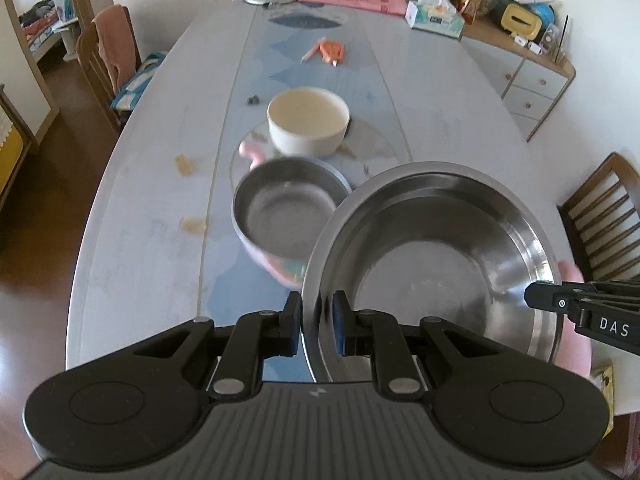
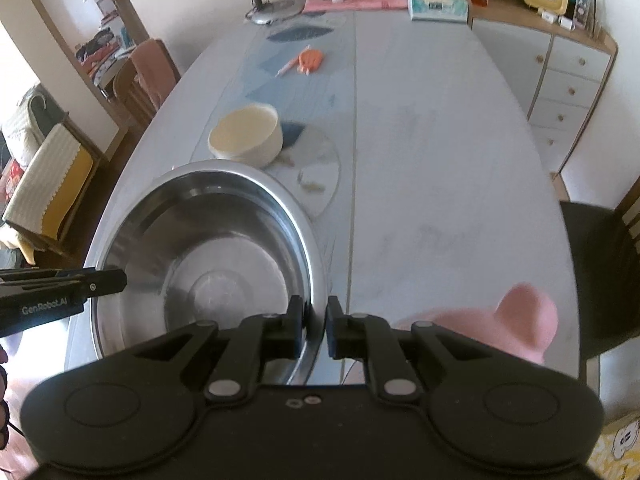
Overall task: Organize plates and bowls
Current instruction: 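Carry the steel bowl with both tools toward the pink plate stack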
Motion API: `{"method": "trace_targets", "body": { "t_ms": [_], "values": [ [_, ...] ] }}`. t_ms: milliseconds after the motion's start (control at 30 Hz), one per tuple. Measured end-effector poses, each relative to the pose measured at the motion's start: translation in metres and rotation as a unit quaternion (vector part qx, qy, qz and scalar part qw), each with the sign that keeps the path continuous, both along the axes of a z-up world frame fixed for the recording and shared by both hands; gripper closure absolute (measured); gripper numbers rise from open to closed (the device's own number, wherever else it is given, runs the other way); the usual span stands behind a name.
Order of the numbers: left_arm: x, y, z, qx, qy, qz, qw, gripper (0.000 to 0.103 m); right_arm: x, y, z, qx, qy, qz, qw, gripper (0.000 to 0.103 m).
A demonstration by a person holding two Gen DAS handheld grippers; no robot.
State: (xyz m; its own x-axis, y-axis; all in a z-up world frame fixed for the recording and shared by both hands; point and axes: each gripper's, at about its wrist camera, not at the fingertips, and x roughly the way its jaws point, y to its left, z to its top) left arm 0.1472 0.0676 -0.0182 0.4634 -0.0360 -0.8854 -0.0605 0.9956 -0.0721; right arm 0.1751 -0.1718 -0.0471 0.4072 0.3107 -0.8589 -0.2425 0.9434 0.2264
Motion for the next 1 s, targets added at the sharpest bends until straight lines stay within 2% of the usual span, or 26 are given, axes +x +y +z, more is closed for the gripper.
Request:
{"method": "trace_targets", "body": {
  "t_ms": [200, 500, 700, 1000],
  "values": [
    [-0.026, 0.005, -0.023, 0.007, 0.018, -0.007, 0.9998, 0.088, -0.019, 0.008, -0.019, -0.011, 0.024, 0.007, 1.0, 0.091],
    [-0.057, 0.023, -0.066, 0.006, 0.054, 0.024, 0.9983, 0.088, -0.038, 0.033, -0.053, -0.024, 0.049, 0.038, 0.998, 0.091],
    [-0.065, 0.033, -0.083, 0.026, 0.065, 0.032, 0.997, 0.088, -0.047, 0.05, -0.078, -0.03, 0.036, 0.069, 0.996, 0.091],
    [-0.06, 0.045, -0.102, 0.032, 0.083, 0.045, 0.9951, 0.088, -0.045, 0.064, -0.101, -0.029, 0.06, 0.08, 0.995, 0.09]
  ]
}}
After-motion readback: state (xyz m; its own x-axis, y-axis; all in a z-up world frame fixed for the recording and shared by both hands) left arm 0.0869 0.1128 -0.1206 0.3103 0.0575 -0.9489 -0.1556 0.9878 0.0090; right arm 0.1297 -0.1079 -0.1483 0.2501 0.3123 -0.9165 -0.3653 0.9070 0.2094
